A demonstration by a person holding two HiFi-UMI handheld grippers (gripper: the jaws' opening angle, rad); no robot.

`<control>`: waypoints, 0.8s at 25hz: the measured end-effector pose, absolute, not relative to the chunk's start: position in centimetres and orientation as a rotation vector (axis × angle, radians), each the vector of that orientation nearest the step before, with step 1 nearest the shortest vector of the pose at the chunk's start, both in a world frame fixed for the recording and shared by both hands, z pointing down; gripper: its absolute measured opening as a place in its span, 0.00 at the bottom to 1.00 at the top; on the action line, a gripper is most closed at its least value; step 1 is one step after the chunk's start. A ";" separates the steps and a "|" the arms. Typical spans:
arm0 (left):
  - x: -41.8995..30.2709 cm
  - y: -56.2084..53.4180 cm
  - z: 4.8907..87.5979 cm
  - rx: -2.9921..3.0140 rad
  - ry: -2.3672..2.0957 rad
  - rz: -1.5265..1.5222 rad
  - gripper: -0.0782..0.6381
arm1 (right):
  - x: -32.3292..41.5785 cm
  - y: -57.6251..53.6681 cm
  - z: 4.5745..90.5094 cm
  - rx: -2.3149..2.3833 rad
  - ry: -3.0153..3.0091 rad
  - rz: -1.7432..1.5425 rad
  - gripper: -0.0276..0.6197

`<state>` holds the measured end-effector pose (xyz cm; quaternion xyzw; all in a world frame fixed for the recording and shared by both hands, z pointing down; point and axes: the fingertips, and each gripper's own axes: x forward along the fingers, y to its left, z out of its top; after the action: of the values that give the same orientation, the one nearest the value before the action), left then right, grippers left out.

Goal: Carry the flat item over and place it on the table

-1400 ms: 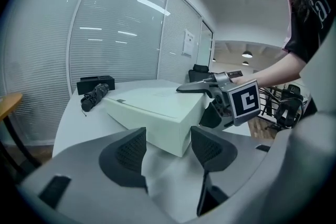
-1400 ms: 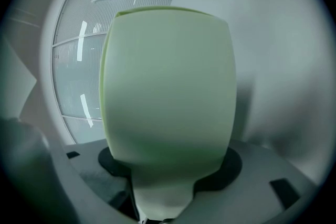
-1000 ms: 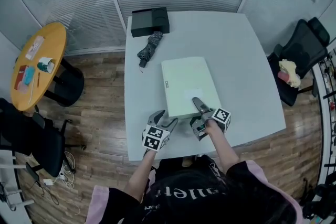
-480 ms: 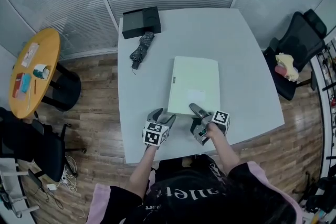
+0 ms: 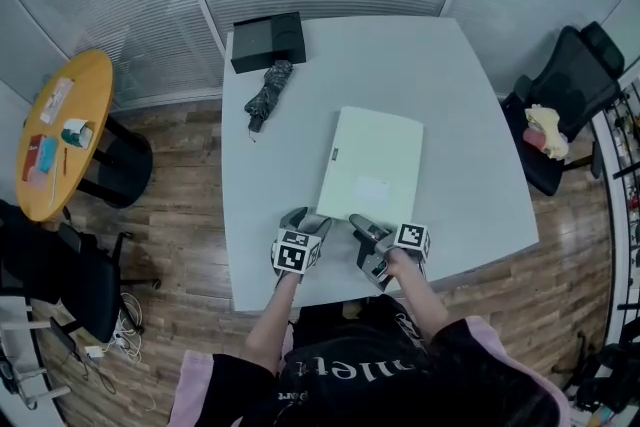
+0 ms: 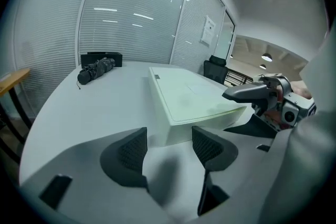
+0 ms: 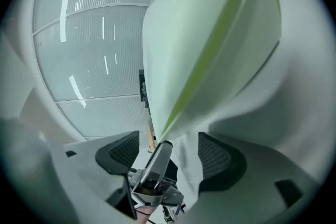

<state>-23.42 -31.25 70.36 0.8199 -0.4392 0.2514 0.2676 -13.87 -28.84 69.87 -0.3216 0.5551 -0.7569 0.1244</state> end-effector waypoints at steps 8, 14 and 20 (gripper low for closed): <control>-23.9 -31.4 68.9 2.217 -1.218 0.585 0.51 | -14.8 -28.4 67.8 -0.895 1.823 -2.147 0.56; -24.3 -30.0 66.8 2.238 -1.236 0.508 0.51 | -15.2 -28.0 63.4 -0.791 1.995 -2.024 0.52; -24.0 -28.2 63.1 2.280 -1.274 0.419 0.51 | -15.1 -27.9 57.2 -0.631 2.206 -1.805 0.46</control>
<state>-23.95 -28.19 63.09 0.8355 -0.4669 0.1537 0.2455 -15.12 -27.89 57.20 -0.2147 0.7510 -0.6145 0.1109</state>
